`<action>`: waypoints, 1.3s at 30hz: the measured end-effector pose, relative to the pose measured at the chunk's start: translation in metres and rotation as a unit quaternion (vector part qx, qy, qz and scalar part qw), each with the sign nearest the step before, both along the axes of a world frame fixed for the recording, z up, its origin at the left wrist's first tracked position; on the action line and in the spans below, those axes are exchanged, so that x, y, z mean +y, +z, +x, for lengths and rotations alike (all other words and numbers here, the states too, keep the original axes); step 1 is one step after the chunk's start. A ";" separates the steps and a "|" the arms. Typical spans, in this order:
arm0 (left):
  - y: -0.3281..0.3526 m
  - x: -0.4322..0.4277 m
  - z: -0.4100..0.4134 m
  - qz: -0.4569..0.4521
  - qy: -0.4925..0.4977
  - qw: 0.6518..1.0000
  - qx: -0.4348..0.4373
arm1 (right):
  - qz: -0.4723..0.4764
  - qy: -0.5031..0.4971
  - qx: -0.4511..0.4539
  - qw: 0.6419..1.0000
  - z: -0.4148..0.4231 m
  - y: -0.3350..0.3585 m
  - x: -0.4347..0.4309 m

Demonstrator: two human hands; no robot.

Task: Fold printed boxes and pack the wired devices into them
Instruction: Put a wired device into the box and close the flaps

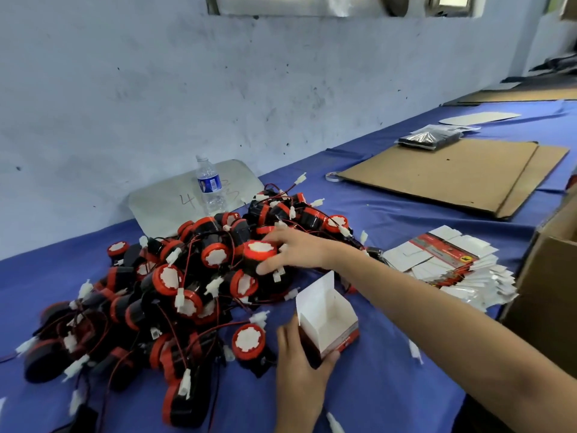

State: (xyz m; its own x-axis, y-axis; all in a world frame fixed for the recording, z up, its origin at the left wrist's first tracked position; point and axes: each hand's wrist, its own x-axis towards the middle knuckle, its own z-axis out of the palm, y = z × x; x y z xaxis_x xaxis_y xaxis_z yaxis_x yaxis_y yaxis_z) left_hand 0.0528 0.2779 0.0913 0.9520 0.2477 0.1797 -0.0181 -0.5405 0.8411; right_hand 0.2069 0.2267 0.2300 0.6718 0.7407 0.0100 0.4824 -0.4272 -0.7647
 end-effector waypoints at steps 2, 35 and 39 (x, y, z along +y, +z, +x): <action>-0.003 0.000 0.002 -0.015 -0.010 1.000 -0.003 | 0.111 -0.067 0.034 0.991 -0.009 0.013 -0.027; -0.003 -0.002 -0.002 -0.066 0.025 0.995 -0.067 | -0.030 -0.138 -0.429 0.892 -0.089 -0.116 -0.104; 0.001 -0.005 -0.002 -0.077 0.037 0.993 -0.081 | 0.230 -0.266 -0.338 0.873 -0.091 -0.095 -0.115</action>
State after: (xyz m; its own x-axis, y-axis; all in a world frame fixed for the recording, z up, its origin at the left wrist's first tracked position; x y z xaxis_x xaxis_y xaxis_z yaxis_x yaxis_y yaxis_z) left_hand 0.0503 0.2729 0.0927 0.8919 0.3519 0.2842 -0.1259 -0.4103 0.9032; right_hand 0.1163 0.1116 0.1353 0.6453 0.1388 0.7512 0.7163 -0.4517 -0.5319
